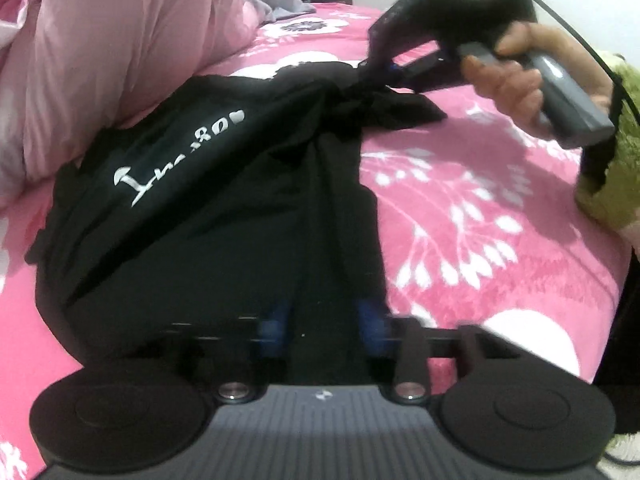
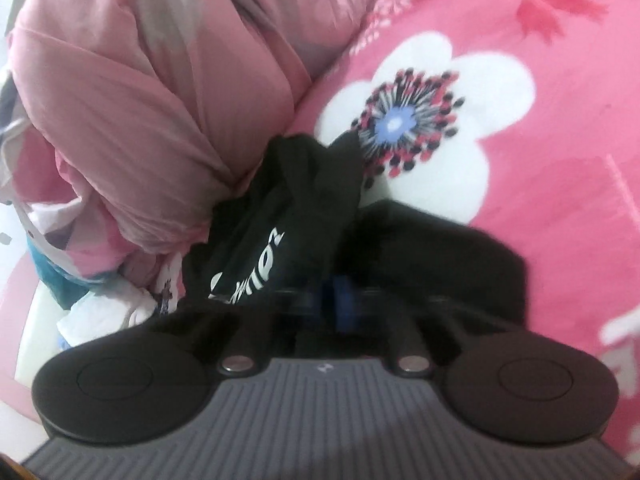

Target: Fold clothes

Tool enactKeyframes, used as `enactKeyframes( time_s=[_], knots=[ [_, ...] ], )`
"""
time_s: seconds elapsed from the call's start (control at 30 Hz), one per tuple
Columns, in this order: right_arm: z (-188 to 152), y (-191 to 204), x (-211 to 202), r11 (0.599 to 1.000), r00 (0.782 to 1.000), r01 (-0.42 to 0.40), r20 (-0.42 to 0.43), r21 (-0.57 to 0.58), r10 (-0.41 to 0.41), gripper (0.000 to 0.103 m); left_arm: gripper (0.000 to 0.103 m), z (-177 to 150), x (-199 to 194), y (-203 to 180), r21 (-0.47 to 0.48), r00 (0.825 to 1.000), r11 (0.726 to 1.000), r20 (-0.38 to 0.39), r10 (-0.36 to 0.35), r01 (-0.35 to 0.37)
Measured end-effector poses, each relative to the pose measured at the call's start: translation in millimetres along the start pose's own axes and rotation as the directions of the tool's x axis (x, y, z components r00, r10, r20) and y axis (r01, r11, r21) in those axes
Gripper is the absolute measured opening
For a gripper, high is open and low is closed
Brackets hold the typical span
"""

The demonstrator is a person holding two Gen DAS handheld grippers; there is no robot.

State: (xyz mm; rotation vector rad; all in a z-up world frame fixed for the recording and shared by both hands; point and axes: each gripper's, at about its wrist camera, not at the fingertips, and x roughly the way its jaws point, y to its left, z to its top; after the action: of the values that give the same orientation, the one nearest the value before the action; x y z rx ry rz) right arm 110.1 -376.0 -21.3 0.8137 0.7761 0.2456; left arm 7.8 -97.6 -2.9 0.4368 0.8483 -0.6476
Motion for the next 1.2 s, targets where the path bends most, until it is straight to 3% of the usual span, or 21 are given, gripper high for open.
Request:
enactKeyframes(
  time_s=[0.1, 0.27, 0.5, 0.73, 0.87, 1.0, 1.1, 1.17, 1.2],
  knots=[
    [0, 12, -21, 0.999, 0.998, -0.044, 0.047, -0.024, 0.045, 0.001, 0.001, -1, -8, 4, 0.004, 0.999, 0.999, 0.013, 0.036, -0.036],
    [22, 24, -56, 0.992, 0.986, -0.124, 0.109, -0.021, 0.126, 0.001, 0.001, -5, -21, 14, 0.013, 0.999, 1.0, 0.042, -0.003, 0.002],
    [105, 21, -38, 0.987, 0.978, -0.151, 0.153, 0.044, 0.143, 0.001, 0.001, -16, -23, 47, -0.08, 0.997, 0.994, 0.037, -0.068, 0.071],
    [207, -3, 19, 0.991, 0.975, -0.038, 0.222, 0.127, 0.009, 0.001, 0.001, -21, -11, 60, -0.117, 0.993, 0.986, 0.046, -0.11, 0.115],
    [237, -23, 57, 0.982, 0.967, -0.008, 0.25, 0.191, -0.041, 0.001, 0.001, -22, -8, 62, -0.108, 0.99, 0.985, 0.05, -0.13, 0.135],
    [245, -49, 80, 0.966, 0.958, 0.073, 0.252, 0.247, -0.137, 0.007, 0.001, -22, -6, 64, -0.109, 0.989, 0.983, 0.049, -0.142, 0.146],
    [238, -72, 73, 0.944, 0.962, 0.132, 0.191, 0.303, -0.195, 0.033, 0.003, -23, -7, 63, -0.111, 0.989, 0.983, 0.052, -0.14, 0.145],
    [225, -79, 48, 0.945, 0.963, 0.14, 0.181, 0.294, -0.199, 0.034, 0.006, -23, -9, 63, -0.114, 0.989, 0.984, 0.055, -0.134, 0.14],
    [218, -83, 36, 0.946, 0.964, 0.145, 0.176, 0.29, -0.201, 0.039, 0.008, -23, -10, 63, -0.115, 0.99, 0.984, 0.057, -0.13, 0.136]
  ],
)
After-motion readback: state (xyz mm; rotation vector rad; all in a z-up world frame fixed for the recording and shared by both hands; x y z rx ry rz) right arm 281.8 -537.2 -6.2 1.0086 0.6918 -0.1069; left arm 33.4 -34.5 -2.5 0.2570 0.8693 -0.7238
